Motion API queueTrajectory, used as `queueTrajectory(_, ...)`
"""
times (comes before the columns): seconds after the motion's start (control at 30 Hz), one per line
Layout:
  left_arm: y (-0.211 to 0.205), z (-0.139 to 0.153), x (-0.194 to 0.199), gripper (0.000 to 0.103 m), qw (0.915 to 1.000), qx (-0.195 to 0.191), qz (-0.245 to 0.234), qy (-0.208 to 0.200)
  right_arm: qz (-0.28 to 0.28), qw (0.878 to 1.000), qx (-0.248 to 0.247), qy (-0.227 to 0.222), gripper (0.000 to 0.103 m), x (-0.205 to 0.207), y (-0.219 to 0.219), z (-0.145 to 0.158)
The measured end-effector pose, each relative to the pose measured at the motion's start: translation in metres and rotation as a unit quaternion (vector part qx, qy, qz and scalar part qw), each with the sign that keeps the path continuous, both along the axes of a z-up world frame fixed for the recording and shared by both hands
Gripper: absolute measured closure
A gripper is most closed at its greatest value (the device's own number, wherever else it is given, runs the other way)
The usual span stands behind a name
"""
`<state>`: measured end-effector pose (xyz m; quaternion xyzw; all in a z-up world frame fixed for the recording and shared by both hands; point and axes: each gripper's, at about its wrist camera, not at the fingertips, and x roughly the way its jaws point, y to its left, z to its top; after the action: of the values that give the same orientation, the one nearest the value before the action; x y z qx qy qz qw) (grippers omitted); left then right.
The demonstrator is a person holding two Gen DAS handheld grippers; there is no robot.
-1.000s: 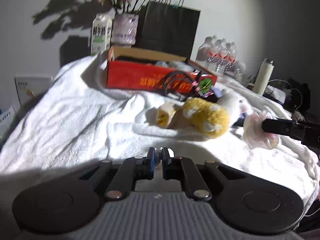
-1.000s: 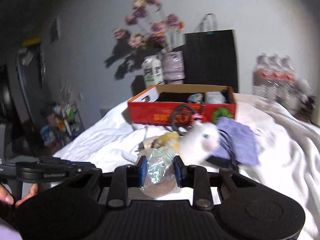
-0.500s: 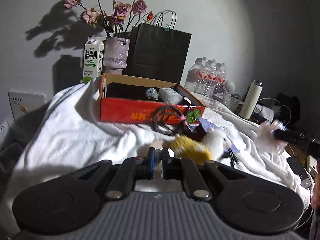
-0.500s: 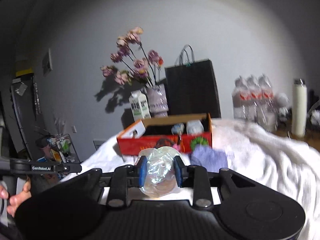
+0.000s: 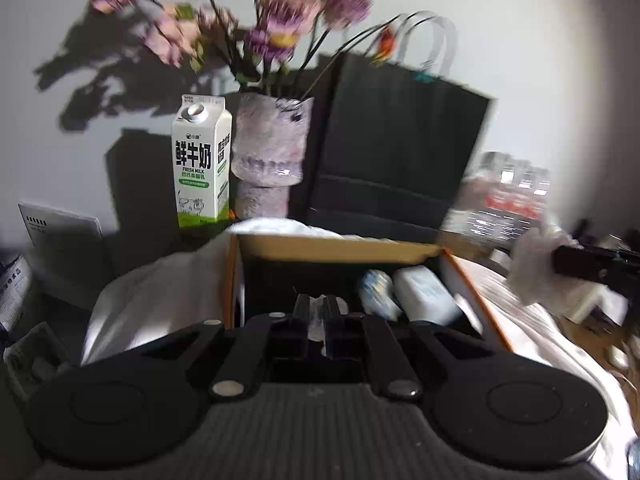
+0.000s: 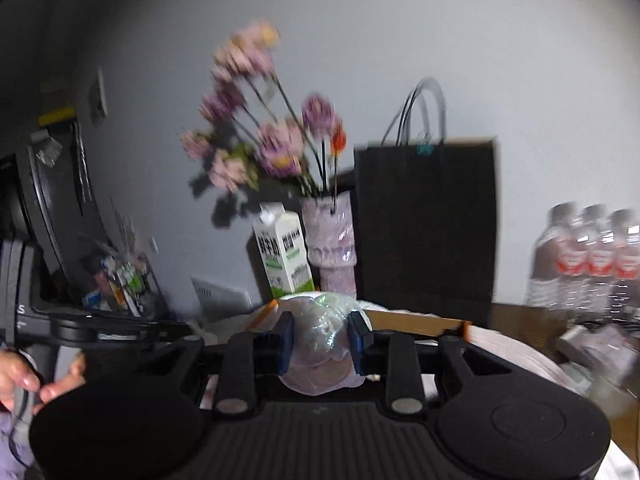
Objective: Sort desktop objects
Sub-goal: 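Carry the clear plastic bag into the box and open the right gripper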
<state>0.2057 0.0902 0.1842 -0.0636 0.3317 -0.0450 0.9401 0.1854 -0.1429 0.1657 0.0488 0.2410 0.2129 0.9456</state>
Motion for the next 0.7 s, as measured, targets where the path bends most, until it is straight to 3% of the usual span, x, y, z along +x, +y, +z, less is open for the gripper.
queueTrajectory(0.1, -0.002, -0.027, 0.068, 0.095, 0.9995, 0.015, 0.019, 0.018, -0.014, 0.998, -0.021, 0.053, 0.076, 0.082, 0.032, -0.022)
queueTrajectory(0.2, 0.008, -0.066, 0.119, 0.095, 0.9959, -0.004, 0.060, 0.067, -0.038, 0.992, -0.020, 0.118, 0.076, 0.149, 0.053, -0.060)
queueTrajectory(0.3, 0.016, -0.098, 0.141, 0.095, 0.9915, -0.025, 0.074, 0.105, -0.056, 0.985, -0.019, 0.159, 0.076, 0.187, 0.068, -0.099)
queueTrajectory(0.37, 0.011, -0.109, 0.146, 0.091, 0.9917, 0.009, 0.077, 0.102, -0.065, 0.983, -0.026, 0.169, 0.075, 0.200, 0.076, -0.120)
queueTrajectory(0.43, 0.007, -0.109, 0.146, 0.070, 0.9928, 0.024, 0.070, 0.094, -0.070, 0.981, -0.011, 0.183, 0.069, 0.208, 0.078, -0.140)
queueTrajectory(0.53, 0.010, -0.095, 0.141, 0.050, 0.9935, 0.011, 0.069, 0.090, -0.069, 0.979, 0.013, 0.193, 0.061, 0.208, 0.075, -0.155)
queueTrajectory(0.57, 0.013, -0.087, 0.137, 0.047, 0.9948, 0.006, 0.065, 0.078, -0.066, 0.979, 0.020, 0.192, 0.055, 0.206, 0.071, -0.151)
queueTrajectory(0.63, 0.017, -0.073, 0.129, 0.026, 0.9967, 0.002, 0.060, 0.055, -0.062, 0.979, 0.043, 0.187, 0.044, 0.203, 0.062, -0.137)
queueTrajectory(0.7, 0.019, -0.059, 0.121, 0.024, 0.9969, 0.006, 0.069, 0.038, -0.075, 0.981, 0.052, 0.173, 0.037, 0.198, 0.050, -0.117)
